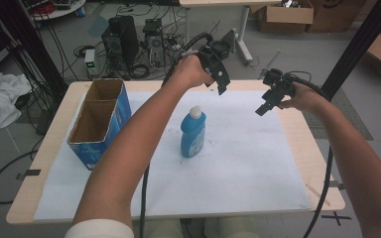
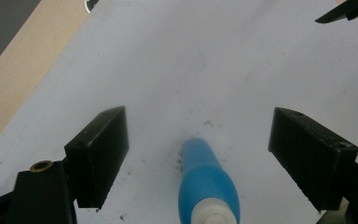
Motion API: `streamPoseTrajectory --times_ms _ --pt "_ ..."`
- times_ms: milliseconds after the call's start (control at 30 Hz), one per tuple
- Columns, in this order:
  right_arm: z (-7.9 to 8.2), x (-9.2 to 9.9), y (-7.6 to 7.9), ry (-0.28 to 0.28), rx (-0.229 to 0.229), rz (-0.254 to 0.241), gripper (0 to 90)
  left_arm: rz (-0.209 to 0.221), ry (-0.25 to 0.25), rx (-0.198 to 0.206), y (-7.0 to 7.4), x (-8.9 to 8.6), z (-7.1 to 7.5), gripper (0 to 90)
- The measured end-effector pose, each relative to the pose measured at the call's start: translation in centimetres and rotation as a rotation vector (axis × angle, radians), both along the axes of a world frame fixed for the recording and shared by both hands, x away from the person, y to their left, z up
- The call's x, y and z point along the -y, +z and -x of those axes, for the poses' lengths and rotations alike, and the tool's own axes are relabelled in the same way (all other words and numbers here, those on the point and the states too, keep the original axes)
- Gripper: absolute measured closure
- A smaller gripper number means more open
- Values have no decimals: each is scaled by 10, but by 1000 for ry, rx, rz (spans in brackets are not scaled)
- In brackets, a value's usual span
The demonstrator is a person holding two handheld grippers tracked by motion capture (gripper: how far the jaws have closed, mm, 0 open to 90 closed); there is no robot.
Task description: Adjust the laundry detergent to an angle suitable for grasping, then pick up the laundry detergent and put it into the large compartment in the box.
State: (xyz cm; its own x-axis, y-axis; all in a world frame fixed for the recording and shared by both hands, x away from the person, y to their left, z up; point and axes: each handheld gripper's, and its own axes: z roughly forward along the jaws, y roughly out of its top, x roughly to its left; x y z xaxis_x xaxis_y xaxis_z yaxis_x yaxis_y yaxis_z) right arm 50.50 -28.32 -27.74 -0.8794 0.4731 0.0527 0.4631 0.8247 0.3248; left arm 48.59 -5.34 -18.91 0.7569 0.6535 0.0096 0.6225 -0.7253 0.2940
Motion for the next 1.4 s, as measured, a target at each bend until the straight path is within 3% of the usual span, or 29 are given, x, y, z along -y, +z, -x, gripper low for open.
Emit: streamPoseTrajectory --times_ms 1400 --pt "2 -6 0 18 5 4 170 13 37 29 5 -2 4 206"
